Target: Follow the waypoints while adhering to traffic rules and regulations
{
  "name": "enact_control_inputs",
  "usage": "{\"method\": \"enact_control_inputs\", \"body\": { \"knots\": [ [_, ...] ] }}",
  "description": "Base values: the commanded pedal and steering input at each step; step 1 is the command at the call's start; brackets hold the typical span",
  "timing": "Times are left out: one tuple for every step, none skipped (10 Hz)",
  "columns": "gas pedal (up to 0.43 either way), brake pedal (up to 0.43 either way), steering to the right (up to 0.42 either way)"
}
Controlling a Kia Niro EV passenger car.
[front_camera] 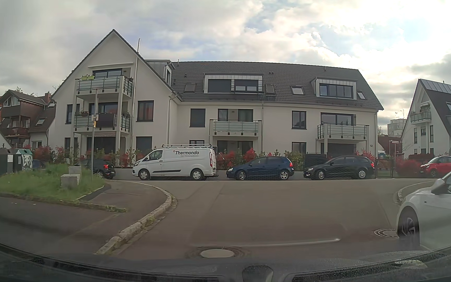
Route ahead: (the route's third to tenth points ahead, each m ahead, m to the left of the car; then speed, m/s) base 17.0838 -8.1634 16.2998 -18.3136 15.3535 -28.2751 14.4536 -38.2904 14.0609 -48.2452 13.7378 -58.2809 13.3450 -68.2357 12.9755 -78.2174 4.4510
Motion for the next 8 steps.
{"method": "enact_control_inputs", "body": {
  "knots": [
    [0.000,0.000,0.115],
    [0.000,0.000,0.122],
    [0.000,0.000,0.128],
    [0.000,0.000,0.133],
    [0.000,0.000,0.142],
    [0.000,0.000,0.150],
    [0.000,0.000,0.153],
    [0.000,0.000,0.156]
  ]
}}
